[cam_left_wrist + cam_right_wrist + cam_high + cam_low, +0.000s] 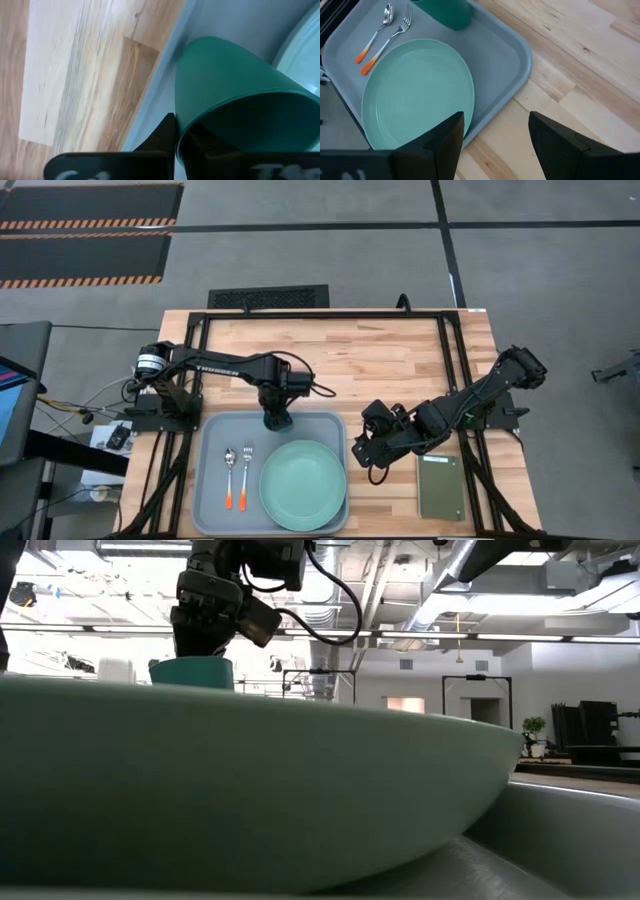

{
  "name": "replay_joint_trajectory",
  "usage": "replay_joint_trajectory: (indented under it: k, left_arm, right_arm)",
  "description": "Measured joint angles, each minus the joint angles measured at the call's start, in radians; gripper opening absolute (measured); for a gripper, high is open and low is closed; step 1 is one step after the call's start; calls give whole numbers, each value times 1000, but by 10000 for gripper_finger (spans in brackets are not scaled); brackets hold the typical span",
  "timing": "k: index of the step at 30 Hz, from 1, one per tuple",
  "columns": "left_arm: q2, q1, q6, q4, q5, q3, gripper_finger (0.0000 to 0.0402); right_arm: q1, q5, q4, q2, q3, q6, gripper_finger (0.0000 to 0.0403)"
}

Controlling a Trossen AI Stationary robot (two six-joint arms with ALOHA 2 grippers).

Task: Pick and place plate/cup/fork/spoon on tray
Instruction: Put the green cup on the gray tray to the top left of the green plate

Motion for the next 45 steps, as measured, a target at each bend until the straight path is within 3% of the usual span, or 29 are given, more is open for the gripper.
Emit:
replay_joint_trajectory:
  k: [35, 39, 45]
  left_arm:
    - [59, -6, 9, -11, -21, 35, 1]
    - [61, -7, 37, 2, -30, 35, 28]
    - [61, -7, 33, 3, -29, 35, 104]
  right_arm:
    - [0, 3, -4, 0, 0, 0, 249]
    - [0, 3, -4, 0, 0, 0, 249]
    - [0, 3, -4, 0, 0, 1, 249]
